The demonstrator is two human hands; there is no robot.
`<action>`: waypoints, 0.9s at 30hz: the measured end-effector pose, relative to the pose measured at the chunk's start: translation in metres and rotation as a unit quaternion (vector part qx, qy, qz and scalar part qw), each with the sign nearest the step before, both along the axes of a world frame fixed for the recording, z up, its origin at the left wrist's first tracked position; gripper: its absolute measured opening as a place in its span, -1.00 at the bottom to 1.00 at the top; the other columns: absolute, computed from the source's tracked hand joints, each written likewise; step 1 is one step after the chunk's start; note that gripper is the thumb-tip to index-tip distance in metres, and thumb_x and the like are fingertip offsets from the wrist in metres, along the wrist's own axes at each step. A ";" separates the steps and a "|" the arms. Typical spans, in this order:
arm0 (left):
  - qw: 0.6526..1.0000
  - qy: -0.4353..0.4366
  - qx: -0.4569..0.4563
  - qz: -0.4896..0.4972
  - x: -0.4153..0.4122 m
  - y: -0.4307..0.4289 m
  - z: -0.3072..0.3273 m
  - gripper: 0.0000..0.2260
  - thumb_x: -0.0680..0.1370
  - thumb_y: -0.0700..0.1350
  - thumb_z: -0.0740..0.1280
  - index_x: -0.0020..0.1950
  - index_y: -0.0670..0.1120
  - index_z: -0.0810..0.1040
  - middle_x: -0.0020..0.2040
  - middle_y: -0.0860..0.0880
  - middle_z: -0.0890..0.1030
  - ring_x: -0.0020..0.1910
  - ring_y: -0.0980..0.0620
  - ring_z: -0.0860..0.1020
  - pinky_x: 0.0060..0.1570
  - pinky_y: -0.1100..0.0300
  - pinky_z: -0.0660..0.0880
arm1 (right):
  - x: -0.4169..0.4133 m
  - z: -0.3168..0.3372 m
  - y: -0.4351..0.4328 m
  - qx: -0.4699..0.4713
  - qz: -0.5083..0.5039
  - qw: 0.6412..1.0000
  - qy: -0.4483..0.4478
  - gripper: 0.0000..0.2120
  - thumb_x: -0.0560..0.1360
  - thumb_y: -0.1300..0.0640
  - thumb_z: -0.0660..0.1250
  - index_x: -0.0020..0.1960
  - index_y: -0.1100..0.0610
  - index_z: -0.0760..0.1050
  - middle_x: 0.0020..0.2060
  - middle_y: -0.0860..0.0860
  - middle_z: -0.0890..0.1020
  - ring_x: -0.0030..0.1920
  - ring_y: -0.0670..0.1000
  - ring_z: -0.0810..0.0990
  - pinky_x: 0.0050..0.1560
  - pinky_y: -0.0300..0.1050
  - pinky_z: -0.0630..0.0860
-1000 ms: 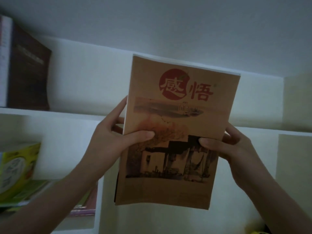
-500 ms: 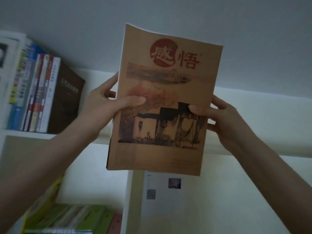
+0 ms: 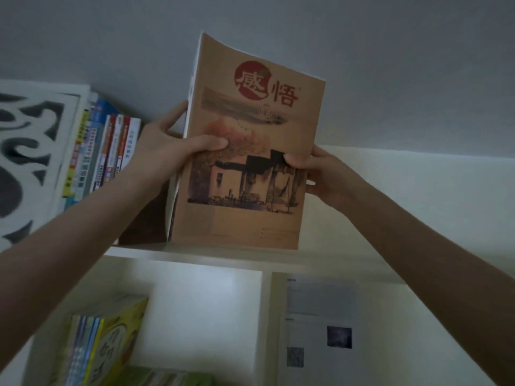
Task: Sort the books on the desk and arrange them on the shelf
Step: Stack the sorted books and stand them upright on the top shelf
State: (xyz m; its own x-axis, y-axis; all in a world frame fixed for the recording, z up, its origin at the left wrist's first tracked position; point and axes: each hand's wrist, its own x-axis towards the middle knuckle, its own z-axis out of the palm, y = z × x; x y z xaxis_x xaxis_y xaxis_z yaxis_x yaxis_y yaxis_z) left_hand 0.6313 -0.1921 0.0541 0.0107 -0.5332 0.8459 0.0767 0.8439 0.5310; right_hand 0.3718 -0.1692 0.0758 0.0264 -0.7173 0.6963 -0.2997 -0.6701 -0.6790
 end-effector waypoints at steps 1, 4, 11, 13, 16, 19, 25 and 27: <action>1.000 0.002 -0.001 0.017 0.003 -0.007 0.000 -0.24 0.30 -0.04 0.55 0.45 0.16 0.33 -0.19 0.11 0.63 -0.30 0.28 0.63 -0.38 0.41 0.53 | 0.003 0.002 -0.013 0.007 0.012 1.000 0.001 -0.43 0.32 0.07 0.50 0.31 -0.04 0.48 0.09 -0.02 0.67 0.12 0.03 0.62 -0.01 -0.10 0.49; 0.998 0.003 -0.004 0.058 0.012 -0.030 -0.001 -0.24 0.29 -0.02 0.55 0.44 0.16 0.34 -0.06 0.14 0.58 -0.30 0.35 0.60 -0.39 0.44 0.51 | 0.017 0.006 -0.050 0.026 0.054 0.998 0.007 -0.43 0.34 0.13 0.50 0.33 -0.01 0.46 0.00 -0.08 0.68 0.06 -0.02 0.62 -0.01 -0.11 0.48; 0.987 0.012 0.003 0.160 0.035 -0.088 -0.015 -0.11 0.26 0.05 0.57 0.50 0.17 0.21 0.13 -0.04 0.59 0.00 0.03 0.60 0.00 0.08 0.57 | 0.042 0.005 -0.140 0.069 0.131 0.989 0.031 -0.38 0.33 0.16 0.45 0.37 0.07 0.42 0.14 -0.01 0.65 0.20 0.06 0.57 0.16 0.01 0.49; 0.981 0.011 0.014 0.195 0.040 -0.104 -0.020 -0.09 0.27 0.08 0.57 0.52 0.15 0.17 0.19 -0.06 0.56 0.03 0.02 0.56 -0.01 0.10 0.53 | 0.047 0.002 -0.165 0.080 0.148 0.985 0.030 -0.39 0.35 0.17 0.45 0.38 0.09 0.41 0.20 0.03 0.63 0.25 0.08 0.55 0.23 0.05 0.48; 0.972 0.009 0.023 0.235 0.043 -0.126 -0.027 -0.07 0.26 0.14 0.55 0.52 0.18 0.14 0.21 -0.07 0.56 0.05 0.02 0.55 -0.12 0.17 0.50 | 0.052 -0.001 -0.199 0.090 0.178 0.979 0.040 -0.42 0.39 0.19 0.44 0.39 0.12 0.41 0.24 0.07 0.60 0.29 0.11 0.53 0.21 0.05 0.49; 0.961 0.012 0.031 0.274 0.044 -0.142 -0.029 -0.08 0.26 0.17 0.54 0.52 0.18 0.15 0.22 -0.06 0.55 0.02 0.03 0.54 -0.29 0.24 0.42 | 0.059 -0.006 -0.222 0.106 0.206 0.972 0.032 -0.43 0.40 0.22 0.41 0.39 0.15 0.39 0.24 0.08 0.60 0.25 0.09 0.56 0.10 -0.03 0.52; 0.941 0.010 0.023 0.338 0.040 -0.156 -0.031 -0.02 0.17 0.33 0.46 0.52 0.19 0.13 0.29 -0.09 0.45 0.21 -0.09 0.47 0.10 -0.10 0.51 | 0.066 -0.008 -0.252 0.132 0.249 0.959 0.040 -0.45 0.42 0.21 0.37 0.39 0.15 0.38 0.20 0.04 0.62 0.19 0.02 0.59 0.01 -0.13 0.56; 0.935 0.013 0.027 0.354 0.037 -0.159 -0.032 -0.06 0.25 0.25 0.50 0.53 0.16 0.12 0.28 -0.12 0.41 0.25 -0.12 0.41 0.17 -0.12 0.46 | 0.068 -0.006 -0.262 0.137 0.263 0.953 0.054 -0.43 0.37 0.15 0.45 0.35 0.12 0.40 0.15 0.01 0.65 0.17 0.00 0.61 0.00 -0.16 0.58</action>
